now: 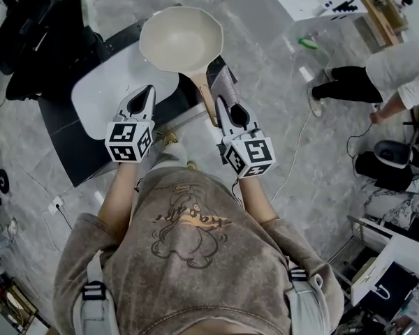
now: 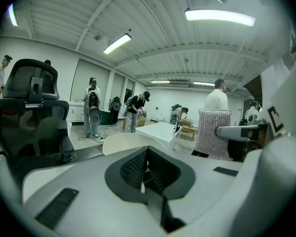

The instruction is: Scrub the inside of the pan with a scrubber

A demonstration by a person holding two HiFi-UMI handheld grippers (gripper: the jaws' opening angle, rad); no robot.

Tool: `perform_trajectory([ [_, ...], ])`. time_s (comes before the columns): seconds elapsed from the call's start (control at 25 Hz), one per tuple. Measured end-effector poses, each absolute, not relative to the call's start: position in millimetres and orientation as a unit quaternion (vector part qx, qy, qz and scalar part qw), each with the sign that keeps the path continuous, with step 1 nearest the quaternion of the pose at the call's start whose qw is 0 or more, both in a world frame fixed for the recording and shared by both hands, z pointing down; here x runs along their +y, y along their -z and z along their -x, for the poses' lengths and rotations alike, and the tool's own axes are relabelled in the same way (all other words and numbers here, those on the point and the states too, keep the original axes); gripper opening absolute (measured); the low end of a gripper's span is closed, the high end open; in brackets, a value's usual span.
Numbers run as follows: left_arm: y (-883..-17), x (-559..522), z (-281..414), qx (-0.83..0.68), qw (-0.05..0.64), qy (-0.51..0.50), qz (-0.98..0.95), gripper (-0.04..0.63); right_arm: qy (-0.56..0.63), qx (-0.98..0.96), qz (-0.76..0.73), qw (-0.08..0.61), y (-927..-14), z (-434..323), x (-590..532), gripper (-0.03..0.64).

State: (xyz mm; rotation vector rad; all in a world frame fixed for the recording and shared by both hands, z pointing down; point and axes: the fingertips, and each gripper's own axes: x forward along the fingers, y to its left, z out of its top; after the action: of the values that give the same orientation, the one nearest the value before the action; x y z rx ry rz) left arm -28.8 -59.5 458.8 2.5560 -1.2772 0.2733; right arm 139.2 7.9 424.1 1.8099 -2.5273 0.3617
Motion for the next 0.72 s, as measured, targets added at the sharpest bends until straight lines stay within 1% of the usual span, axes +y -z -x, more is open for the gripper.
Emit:
perform_trajectory([
  [0.32, -466.3, -122.5, 40.2, -0.438, 0.136, -0.106, -0.882, 0.017, -0.106, -0.809, -0.578, 0.018, -414.1, -126.3, -52.3, 0.081],
  [0.72, -483.3, -163.8, 48.0, -0.427, 0.152, -0.127, -0.882, 0.017, -0.109, -0.809, -0.577, 0.032, -416.6, -108.2, -100.2, 0.081],
])
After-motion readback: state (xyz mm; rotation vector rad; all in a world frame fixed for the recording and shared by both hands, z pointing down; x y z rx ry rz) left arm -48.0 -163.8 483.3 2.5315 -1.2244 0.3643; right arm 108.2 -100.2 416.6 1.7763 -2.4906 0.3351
